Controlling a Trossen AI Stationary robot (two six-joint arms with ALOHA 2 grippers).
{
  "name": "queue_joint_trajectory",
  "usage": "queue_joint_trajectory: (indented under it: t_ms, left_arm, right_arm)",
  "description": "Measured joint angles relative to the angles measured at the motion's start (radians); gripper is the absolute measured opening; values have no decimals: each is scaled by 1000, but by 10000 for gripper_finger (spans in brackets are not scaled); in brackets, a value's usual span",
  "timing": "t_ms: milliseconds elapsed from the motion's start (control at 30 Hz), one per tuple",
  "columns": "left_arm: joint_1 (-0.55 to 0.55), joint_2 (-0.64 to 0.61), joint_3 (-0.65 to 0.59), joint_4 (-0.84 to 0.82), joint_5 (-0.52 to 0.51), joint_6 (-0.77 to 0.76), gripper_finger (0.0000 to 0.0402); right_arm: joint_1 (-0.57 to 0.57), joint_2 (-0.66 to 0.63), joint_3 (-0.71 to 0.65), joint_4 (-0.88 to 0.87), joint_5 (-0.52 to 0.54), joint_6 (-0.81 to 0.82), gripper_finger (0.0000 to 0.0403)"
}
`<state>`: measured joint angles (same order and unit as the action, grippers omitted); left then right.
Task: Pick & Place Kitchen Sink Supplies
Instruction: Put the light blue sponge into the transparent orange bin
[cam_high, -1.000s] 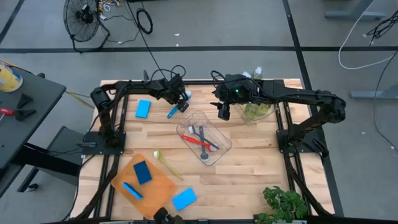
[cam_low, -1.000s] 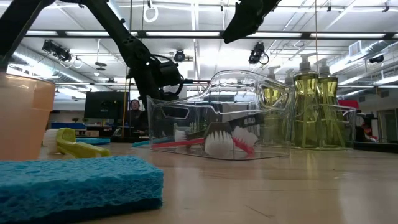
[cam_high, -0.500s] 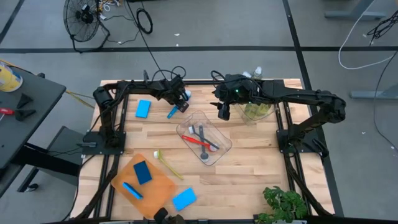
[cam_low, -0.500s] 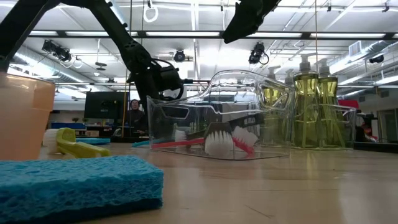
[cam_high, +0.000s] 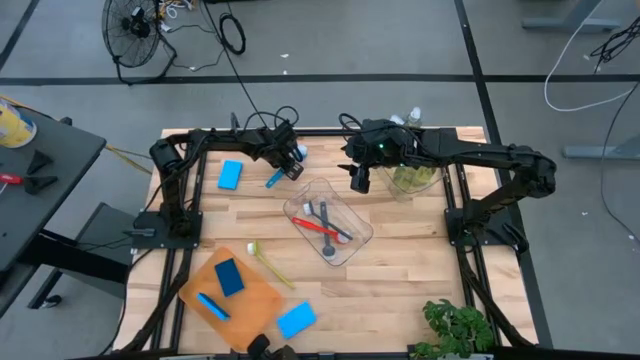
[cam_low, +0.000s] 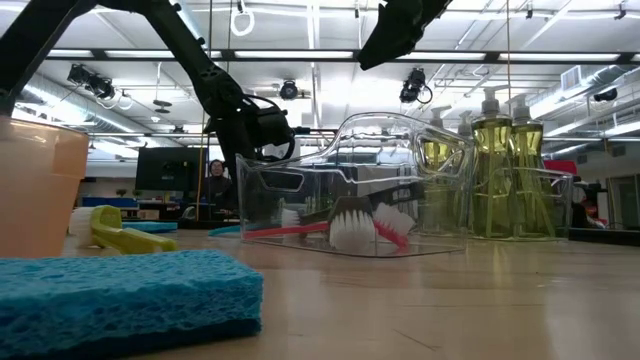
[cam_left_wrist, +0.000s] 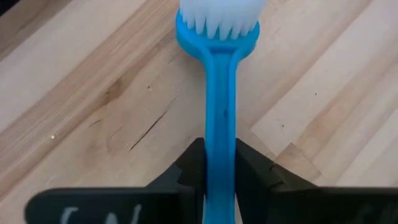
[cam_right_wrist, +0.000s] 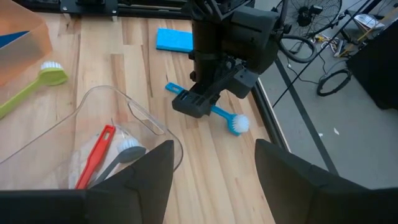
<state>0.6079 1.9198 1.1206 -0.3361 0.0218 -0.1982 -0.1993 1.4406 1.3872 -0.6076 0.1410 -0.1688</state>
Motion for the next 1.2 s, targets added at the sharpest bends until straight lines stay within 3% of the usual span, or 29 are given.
queue_joint_trajectory:
  t_ms: [600,1200]
  left_arm:
    - [-2,-50,-1,-47,64,6,62]
    - [-9,-309,-1,-110,117,48,63]
  right_arm:
    - [0,0,0,0,0,0,225]
    - [0,0,0,0,0,3,225]
